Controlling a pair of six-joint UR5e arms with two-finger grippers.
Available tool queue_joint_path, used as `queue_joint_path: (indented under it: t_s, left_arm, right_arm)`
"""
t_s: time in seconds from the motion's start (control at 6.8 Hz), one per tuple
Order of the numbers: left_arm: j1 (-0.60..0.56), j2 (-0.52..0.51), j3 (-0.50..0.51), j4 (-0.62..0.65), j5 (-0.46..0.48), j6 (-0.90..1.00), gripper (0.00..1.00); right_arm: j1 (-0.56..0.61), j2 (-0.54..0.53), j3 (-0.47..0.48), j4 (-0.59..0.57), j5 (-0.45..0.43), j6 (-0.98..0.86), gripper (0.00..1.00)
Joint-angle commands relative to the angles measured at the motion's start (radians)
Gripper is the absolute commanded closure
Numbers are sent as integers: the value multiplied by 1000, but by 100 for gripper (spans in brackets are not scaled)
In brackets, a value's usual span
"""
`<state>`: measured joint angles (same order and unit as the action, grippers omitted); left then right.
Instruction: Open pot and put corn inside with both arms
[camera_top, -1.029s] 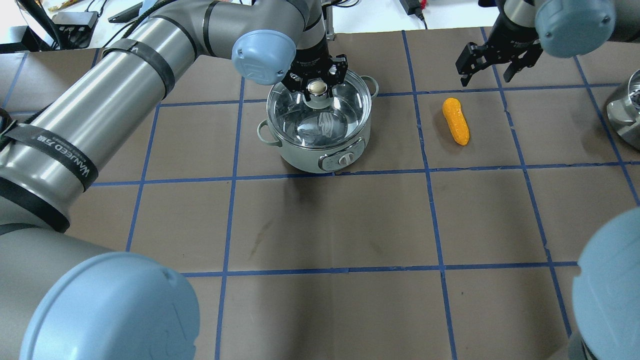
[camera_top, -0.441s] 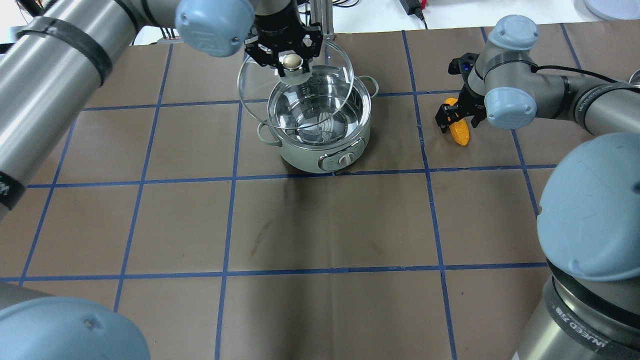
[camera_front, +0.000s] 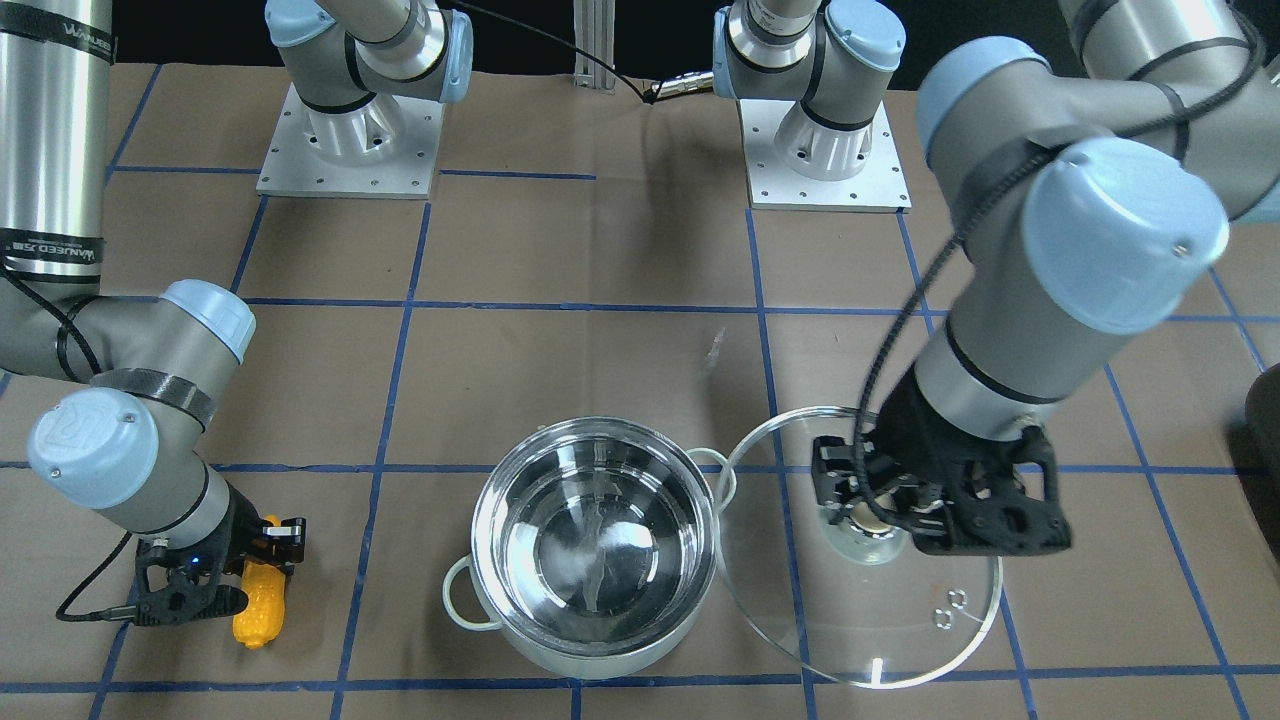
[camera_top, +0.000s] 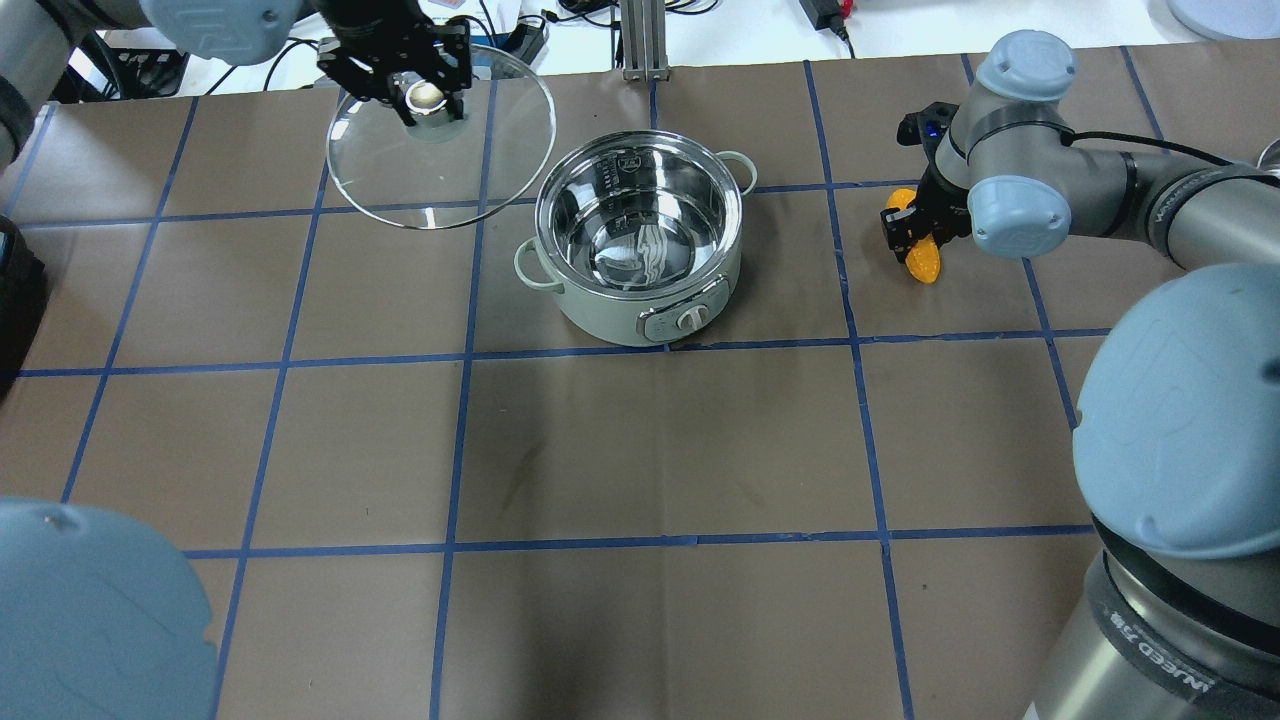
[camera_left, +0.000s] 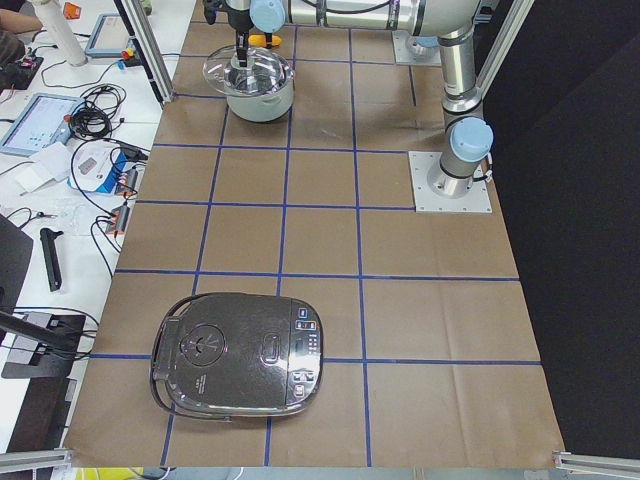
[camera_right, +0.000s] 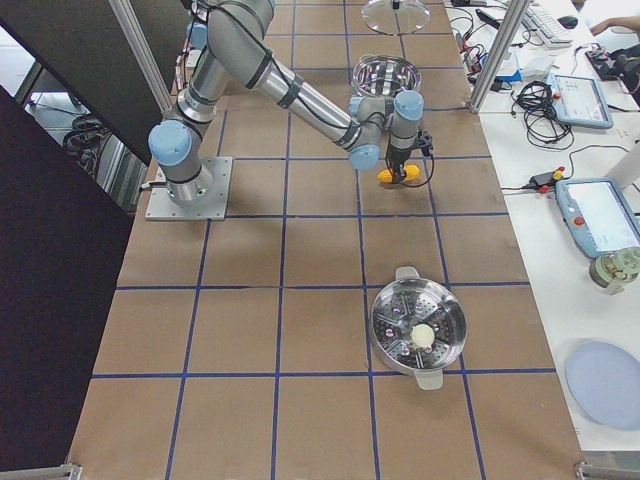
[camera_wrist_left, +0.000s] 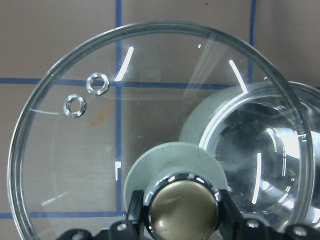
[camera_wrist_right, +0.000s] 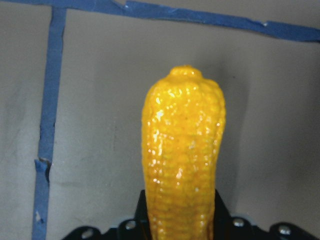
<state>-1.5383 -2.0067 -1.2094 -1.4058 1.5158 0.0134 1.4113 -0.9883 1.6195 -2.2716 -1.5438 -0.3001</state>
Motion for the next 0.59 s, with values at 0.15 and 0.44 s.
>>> queue_joint_path:
  t_s: [0.15,0.44]
  left_arm:
    - [106,-137,-25,72,35,88,99]
    - [106,-179,-76,120,35,79,99]
  right_arm:
    - [99,-168,-91,203,-1,141,91]
    - [238,-176,-247,378,55,308,91]
